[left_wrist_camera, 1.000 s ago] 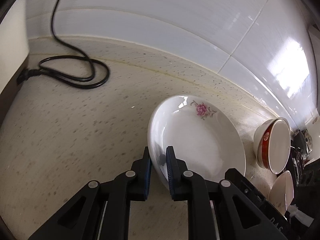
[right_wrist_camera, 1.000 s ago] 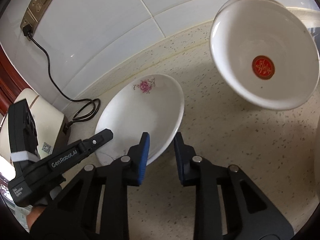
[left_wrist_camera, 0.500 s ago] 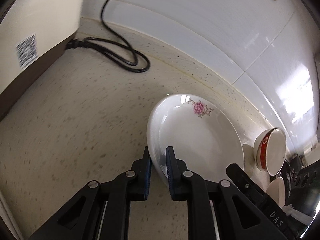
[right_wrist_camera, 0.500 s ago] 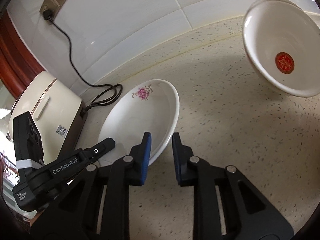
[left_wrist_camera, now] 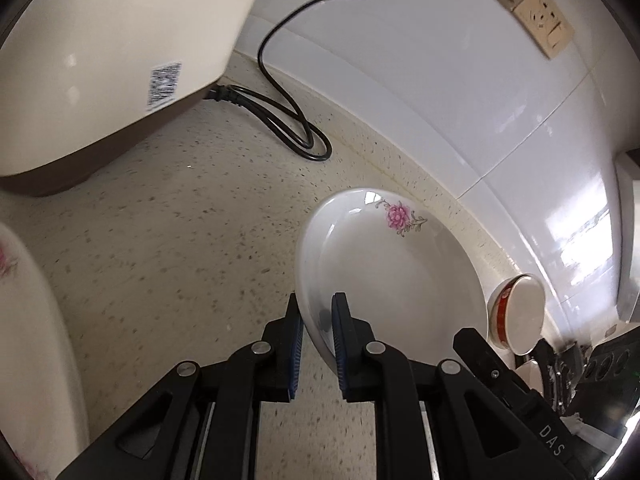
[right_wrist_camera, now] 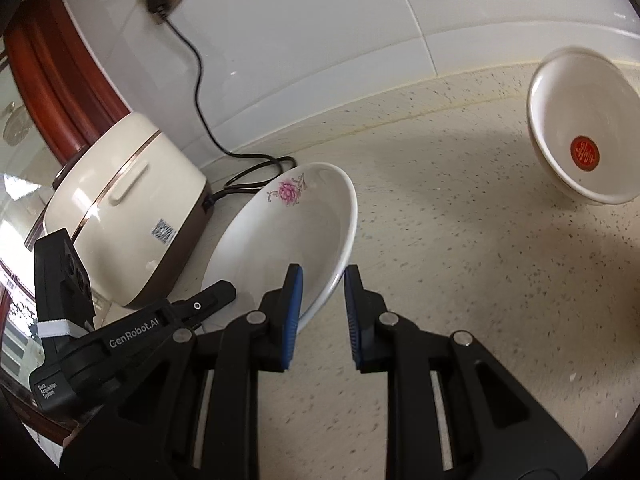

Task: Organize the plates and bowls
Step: 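Lift the plate with both grippers and carry it over the stacked plates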

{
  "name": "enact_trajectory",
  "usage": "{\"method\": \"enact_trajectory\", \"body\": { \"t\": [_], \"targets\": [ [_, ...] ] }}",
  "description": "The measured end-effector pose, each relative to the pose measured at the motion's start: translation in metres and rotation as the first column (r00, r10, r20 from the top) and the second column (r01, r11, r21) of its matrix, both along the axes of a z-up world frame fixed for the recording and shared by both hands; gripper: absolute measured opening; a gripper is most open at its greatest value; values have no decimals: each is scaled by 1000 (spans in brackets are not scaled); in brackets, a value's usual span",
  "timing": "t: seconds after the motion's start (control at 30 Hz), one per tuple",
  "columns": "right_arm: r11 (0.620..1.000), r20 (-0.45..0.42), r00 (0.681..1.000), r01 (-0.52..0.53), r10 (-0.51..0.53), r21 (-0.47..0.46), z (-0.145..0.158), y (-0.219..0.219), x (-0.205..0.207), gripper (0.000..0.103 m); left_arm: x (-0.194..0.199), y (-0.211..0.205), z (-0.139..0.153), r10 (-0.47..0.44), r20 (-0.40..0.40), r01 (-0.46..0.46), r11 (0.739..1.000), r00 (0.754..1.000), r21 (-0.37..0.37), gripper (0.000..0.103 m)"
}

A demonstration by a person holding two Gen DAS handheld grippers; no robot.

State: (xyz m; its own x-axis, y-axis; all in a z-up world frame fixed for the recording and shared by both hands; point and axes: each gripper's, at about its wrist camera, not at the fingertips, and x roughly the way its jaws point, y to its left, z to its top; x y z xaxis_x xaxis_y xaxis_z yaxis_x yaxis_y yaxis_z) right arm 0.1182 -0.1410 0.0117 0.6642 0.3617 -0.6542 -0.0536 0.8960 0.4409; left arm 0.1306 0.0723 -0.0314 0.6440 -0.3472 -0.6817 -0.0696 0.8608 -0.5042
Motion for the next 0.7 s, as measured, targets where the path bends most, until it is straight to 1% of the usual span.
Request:
{"method": "enact_trajectory", "body": {
  "t": [0.2, 0.33, 0.53, 0.7],
  "targets": [
    [1000, 18, 1000, -18, 18, -9, 15, 8, -16, 25, -19, 11, 7, 15, 22, -14, 999, 1000, -37, 14],
    [999, 33, 999, -35, 36, -5, 25, 16, -31, 25, -32, 20, 13, 27, 40, -26, 999, 999, -48, 14],
    [998, 51, 996, -69, 69, 8, 35, 28, -48, 25, -48, 34, 20, 51, 61, -49, 998, 997, -46, 14],
    [995, 55, 994, -98, 97, 16, 36, 40, -58, 25, -65, 48, 24, 75, 70, -73, 997, 995, -39, 14]
  ]
}}
